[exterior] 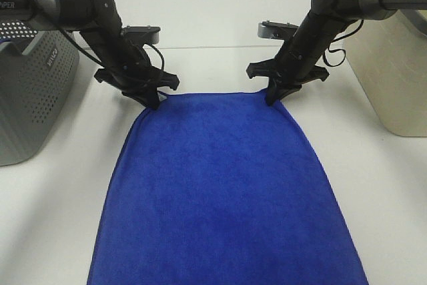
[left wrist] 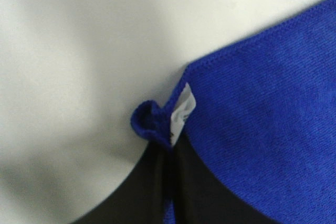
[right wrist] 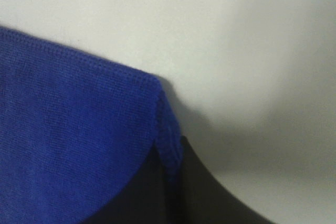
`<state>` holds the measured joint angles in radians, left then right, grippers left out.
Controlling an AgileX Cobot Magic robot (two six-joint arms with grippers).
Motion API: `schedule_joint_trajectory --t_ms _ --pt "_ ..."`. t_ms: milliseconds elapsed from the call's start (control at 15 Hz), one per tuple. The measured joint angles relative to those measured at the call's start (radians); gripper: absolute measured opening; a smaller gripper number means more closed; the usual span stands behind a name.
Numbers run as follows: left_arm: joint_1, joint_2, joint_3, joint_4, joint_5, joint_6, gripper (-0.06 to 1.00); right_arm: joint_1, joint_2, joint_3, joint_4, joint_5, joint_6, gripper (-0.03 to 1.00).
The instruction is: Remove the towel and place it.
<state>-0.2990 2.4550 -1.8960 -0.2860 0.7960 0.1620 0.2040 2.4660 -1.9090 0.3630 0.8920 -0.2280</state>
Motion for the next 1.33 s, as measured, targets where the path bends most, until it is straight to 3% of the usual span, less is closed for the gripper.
schedule_joint_trajectory --t_ms 267,600,933,1333 --pt "-0.001 -0.001 -0.016 0.031 -0.047 0.001 0.02 0.001 -0.009 0.002 -0.006 -0.05 -0.029 0.02" --pt "-0.001 0.012 -0.164 0.133 -0.112 0.0 0.02 0.001 -0.011 -0.03 -0.048 -0.168 -0.107 0.02" --pt "0.0 0.012 -0.203 0.202 -0.281 0.0 0.01 0.001 -0.011 -0.196 -0.108 -0.273 -0.13 0.02" --pt "0.0 0.033 -0.205 0.286 -0.487 0.0 0.01 0.001 -0.009 -0.209 -0.174 -0.417 -0.131 0.02"
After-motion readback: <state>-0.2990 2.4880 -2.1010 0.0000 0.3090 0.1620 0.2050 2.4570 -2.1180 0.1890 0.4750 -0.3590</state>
